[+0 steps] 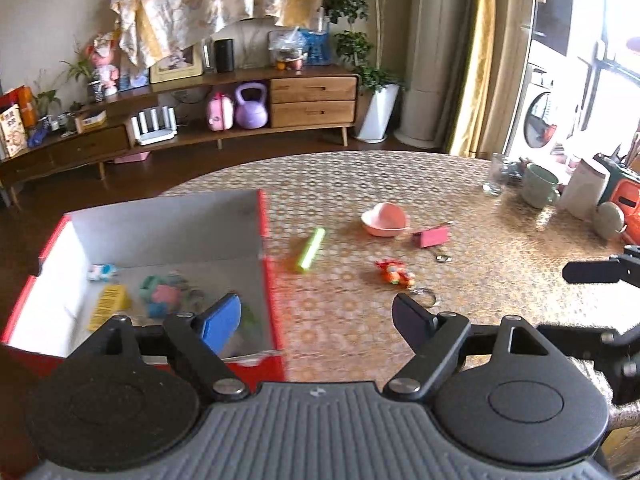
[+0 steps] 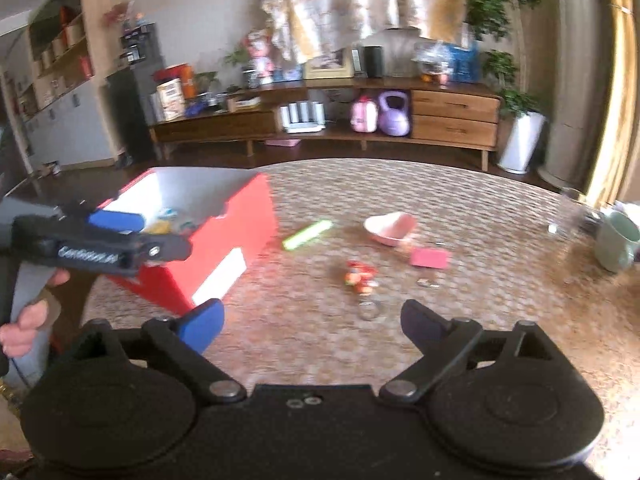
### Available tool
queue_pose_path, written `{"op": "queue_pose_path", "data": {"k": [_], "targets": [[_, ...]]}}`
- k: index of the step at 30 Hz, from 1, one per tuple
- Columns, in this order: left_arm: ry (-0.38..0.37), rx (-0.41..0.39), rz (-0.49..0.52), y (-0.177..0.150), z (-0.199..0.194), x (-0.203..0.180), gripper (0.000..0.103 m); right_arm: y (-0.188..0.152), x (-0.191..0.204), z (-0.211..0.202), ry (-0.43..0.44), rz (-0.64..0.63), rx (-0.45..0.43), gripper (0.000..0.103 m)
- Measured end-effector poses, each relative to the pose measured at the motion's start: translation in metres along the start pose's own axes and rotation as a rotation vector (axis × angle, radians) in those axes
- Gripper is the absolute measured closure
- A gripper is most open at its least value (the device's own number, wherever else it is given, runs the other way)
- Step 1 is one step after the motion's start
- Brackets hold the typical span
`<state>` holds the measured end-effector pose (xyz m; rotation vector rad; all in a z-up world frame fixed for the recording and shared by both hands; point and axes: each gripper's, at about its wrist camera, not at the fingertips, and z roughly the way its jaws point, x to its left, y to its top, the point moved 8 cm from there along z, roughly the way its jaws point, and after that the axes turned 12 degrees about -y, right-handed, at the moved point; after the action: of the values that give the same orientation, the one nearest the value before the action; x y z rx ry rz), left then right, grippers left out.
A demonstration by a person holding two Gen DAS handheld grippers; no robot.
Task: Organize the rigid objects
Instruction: 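Withdraw both tools from the box back over the table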
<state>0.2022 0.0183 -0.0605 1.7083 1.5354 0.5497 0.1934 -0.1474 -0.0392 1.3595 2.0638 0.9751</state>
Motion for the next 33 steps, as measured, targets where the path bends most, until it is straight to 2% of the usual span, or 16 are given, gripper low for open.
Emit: {"op": "queue_pose_path", "data": {"k": [6,13,24,33], "targets": [[-0.030,-0.028,-0.031,-0.003,0.028,-0.022,0.020,0.001,-0.047,0.019,-0.083,0.045,-0.005,0.005],[-0.041,-0.002,-0.041,-0.007,0.070,-0.038,0.020,0.004,-0.074,0.055,-0.099,0.055,0.006,0.000],[-0.016,0.010,-0.031,-0.009,0.143,-0.045,0.020,0.009,-0.085,0.140,-0.115,0.044,0.061,0.000],[-0.024,0.037,-0.021,-0.011,0.192,-0.042,0.020,0.014,-0.088,0.202,-0.130,0.090,0.118,0.003]]}}
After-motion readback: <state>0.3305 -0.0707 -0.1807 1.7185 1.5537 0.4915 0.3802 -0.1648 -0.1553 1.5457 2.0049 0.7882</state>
